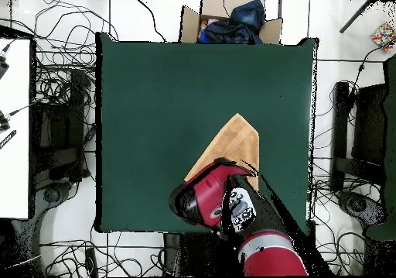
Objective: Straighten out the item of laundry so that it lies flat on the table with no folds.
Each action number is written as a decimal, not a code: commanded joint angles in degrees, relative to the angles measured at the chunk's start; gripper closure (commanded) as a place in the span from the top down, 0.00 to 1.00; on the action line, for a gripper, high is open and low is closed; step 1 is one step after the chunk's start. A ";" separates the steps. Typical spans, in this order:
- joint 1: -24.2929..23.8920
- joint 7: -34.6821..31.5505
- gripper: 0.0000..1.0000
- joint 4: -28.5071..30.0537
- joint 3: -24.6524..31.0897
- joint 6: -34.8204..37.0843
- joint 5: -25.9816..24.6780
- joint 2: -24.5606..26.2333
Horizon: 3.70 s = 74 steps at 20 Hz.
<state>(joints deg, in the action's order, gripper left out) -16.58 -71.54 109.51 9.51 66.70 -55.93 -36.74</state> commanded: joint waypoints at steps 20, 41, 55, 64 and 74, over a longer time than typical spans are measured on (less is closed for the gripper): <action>-0.73 -9.70 0.00 -11.85 -3.92 -7.45 -5.13 22.44; -1.63 -7.55 1.00 -11.58 -3.34 -12.75 -1.33 22.10; -10.50 -6.17 1.00 -1.25 4.22 -29.21 3.03 10.75; -15.94 -6.37 1.00 2.97 7.33 -44.63 4.71 9.54; -20.56 -4.11 1.00 7.48 10.82 -49.07 7.61 6.96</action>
<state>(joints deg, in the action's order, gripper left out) -35.84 -71.55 115.35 10.58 22.03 -52.82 -27.94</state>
